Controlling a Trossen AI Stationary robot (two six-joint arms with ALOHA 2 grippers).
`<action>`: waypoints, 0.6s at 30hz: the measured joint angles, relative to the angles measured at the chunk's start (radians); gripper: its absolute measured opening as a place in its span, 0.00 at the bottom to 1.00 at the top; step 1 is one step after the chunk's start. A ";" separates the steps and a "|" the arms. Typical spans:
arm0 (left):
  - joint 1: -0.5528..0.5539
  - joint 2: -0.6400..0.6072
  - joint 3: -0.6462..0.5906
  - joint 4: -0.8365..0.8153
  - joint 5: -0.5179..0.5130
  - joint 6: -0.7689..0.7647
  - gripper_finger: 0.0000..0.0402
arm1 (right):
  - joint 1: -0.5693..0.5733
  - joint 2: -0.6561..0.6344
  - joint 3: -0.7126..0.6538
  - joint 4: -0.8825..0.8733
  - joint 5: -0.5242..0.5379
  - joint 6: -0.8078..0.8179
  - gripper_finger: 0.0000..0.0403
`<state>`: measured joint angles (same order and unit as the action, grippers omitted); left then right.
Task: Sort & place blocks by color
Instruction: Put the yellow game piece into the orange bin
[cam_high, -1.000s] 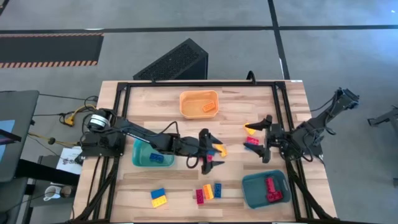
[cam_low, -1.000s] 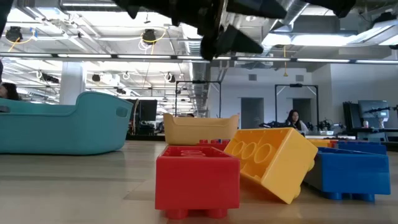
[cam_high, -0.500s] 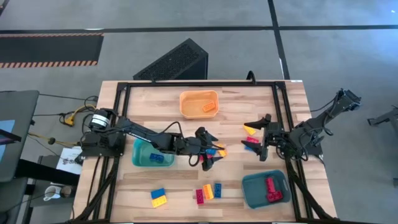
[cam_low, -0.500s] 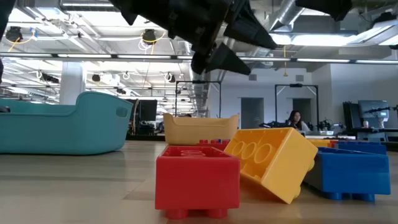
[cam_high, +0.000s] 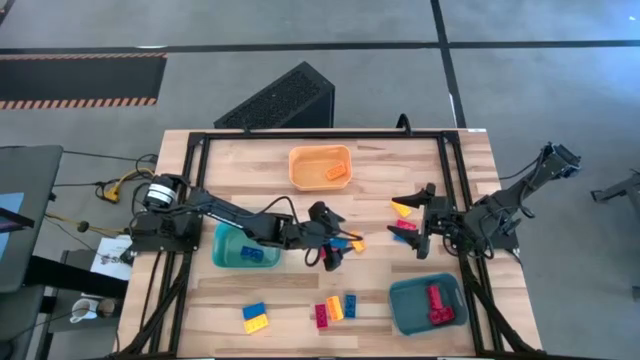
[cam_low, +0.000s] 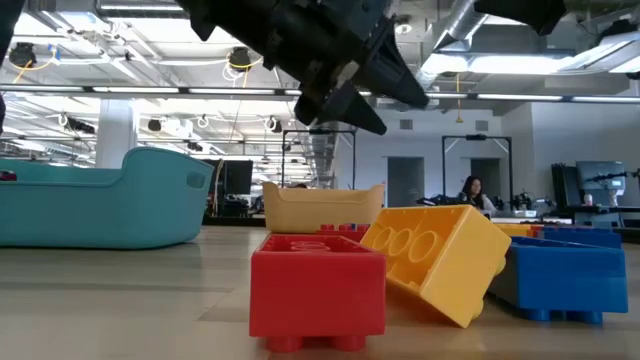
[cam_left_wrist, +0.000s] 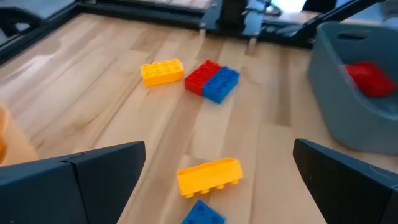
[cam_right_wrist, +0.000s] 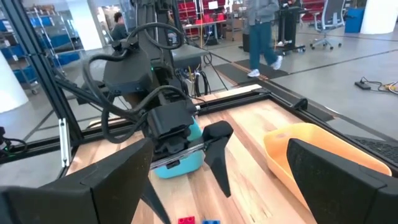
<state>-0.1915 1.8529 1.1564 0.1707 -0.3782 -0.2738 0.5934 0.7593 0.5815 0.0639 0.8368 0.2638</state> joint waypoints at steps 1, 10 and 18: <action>0.003 0.008 0.000 0.002 -0.003 0.004 0.99 | 0.000 0.000 0.000 0.000 0.000 0.000 0.98; 0.006 0.050 0.014 0.000 0.015 0.100 0.99 | -0.001 0.000 0.000 0.002 0.000 -0.001 0.98; 0.019 0.094 0.037 0.017 0.007 0.203 0.99 | 0.000 0.000 0.000 0.004 0.000 -0.002 0.98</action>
<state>-0.1728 1.9465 1.1934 0.1878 -0.3710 -0.0708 0.5930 0.7593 0.5816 0.0678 0.8368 0.2623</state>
